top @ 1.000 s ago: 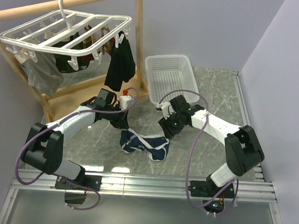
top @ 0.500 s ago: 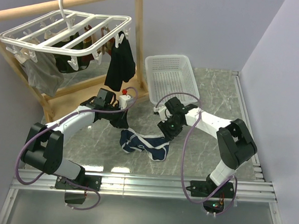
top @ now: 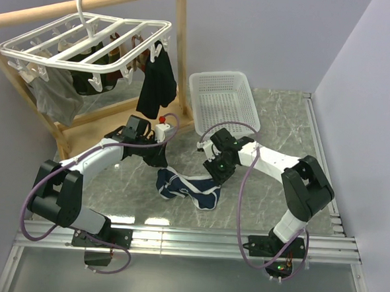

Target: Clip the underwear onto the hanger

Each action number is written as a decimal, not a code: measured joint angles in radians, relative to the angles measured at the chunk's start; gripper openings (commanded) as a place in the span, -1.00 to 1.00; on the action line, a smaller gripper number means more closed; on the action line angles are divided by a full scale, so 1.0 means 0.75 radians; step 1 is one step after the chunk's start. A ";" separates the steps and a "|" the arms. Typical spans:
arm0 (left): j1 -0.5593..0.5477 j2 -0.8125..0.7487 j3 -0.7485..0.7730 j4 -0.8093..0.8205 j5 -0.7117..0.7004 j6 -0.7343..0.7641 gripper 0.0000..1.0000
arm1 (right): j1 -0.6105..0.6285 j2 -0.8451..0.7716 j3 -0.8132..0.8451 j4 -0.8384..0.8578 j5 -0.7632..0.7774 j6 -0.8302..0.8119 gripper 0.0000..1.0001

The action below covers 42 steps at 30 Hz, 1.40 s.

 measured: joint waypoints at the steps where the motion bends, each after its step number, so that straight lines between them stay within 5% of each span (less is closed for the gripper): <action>1: 0.001 0.000 -0.003 0.005 0.000 0.000 -0.99 | 0.002 0.000 0.000 0.002 0.008 0.003 -0.47; 5: 0.008 0.000 -0.014 0.008 0.000 0.001 -0.99 | 0.001 0.006 -0.001 0.010 0.061 0.017 -1.00; 15: 0.027 -0.105 0.007 -0.026 -0.037 0.132 -0.99 | -0.060 -0.056 0.025 -0.048 0.098 0.022 -1.00; 24: 0.031 -0.421 0.070 -0.108 -0.035 0.347 -0.99 | -0.133 -0.382 0.152 -0.153 0.051 -0.019 -1.00; 36: 0.030 -0.955 0.094 -0.480 0.114 0.481 -0.99 | -0.088 -0.780 0.135 -0.452 -0.285 -0.243 -1.00; 42: 0.030 -1.027 0.187 -0.597 0.155 0.468 -1.00 | -0.084 -0.747 0.179 -0.568 -0.431 -0.294 -1.00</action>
